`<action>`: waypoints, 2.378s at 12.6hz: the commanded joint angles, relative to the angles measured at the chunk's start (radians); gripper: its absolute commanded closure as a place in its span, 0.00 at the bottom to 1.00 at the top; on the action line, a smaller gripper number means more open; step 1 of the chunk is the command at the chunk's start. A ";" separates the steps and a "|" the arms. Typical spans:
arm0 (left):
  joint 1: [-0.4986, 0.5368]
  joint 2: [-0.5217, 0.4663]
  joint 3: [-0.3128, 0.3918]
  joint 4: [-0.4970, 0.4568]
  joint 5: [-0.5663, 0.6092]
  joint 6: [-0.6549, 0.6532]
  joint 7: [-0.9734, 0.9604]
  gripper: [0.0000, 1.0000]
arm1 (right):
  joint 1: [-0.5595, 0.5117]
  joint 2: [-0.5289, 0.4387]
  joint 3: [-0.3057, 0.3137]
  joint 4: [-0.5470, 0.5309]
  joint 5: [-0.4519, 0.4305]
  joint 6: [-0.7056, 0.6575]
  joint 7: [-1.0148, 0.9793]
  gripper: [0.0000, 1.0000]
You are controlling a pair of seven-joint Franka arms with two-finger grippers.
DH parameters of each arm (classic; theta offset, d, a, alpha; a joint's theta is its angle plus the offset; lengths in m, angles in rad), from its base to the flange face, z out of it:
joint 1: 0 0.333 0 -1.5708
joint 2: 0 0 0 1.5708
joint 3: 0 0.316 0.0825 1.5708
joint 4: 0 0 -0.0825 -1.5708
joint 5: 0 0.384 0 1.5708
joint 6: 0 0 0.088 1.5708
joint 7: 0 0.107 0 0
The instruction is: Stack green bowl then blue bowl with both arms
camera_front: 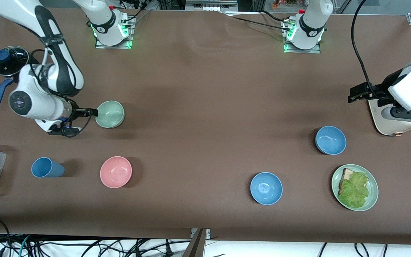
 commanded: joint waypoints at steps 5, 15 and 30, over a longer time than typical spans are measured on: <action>-0.002 0.005 0.004 0.016 0.014 -0.014 0.013 0.00 | 0.001 0.008 0.017 -0.095 0.001 0.110 -0.012 1.00; 0.000 0.010 0.004 0.016 0.011 -0.014 0.013 0.00 | 0.009 -0.015 0.219 0.160 0.044 -0.207 0.312 1.00; -0.003 0.027 0.001 0.018 0.010 -0.008 0.013 0.00 | 0.520 0.314 0.245 0.482 0.142 0.156 1.079 0.00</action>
